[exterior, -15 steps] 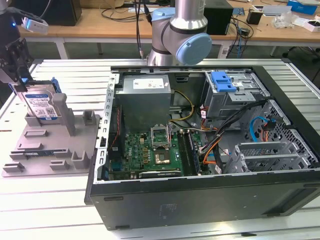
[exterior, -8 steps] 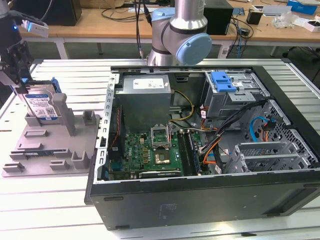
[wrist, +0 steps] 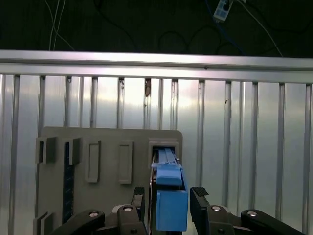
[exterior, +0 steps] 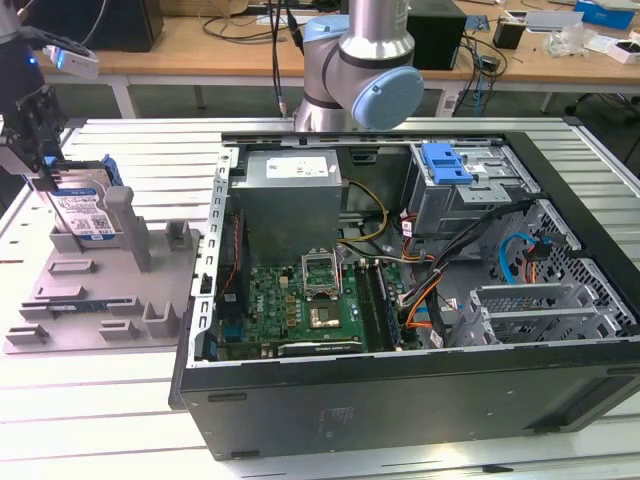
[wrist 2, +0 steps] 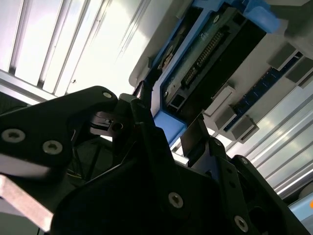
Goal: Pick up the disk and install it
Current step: 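Pick up the disk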
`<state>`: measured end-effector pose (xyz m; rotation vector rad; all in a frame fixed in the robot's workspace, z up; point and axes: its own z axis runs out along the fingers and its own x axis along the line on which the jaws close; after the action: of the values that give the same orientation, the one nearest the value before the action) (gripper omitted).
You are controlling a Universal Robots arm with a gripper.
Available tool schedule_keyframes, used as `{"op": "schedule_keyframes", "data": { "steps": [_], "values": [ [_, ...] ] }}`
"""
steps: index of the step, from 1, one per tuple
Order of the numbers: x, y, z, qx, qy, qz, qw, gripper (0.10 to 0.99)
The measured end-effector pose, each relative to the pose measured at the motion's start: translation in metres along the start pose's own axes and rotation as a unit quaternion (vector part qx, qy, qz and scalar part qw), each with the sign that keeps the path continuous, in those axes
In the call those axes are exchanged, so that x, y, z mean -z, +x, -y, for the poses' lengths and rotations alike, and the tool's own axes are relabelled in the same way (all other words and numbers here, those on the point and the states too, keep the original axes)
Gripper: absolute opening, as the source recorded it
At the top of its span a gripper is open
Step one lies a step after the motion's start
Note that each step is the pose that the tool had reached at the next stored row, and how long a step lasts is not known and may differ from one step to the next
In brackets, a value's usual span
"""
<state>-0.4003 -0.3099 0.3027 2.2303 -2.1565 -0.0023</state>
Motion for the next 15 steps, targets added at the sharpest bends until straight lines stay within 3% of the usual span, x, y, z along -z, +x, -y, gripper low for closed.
{"op": "schedule_keyframes", "data": {
  "steps": [7, 15],
  "values": [
    [-0.0055, -0.0004, -0.0001, 0.000, -0.0001, 0.0000, 1.0000, 0.498],
    [-0.0063, -0.0005, -0.0011, 0.000, 0.0001, 0.0000, 1.0000, 0.498]
  ]
}}
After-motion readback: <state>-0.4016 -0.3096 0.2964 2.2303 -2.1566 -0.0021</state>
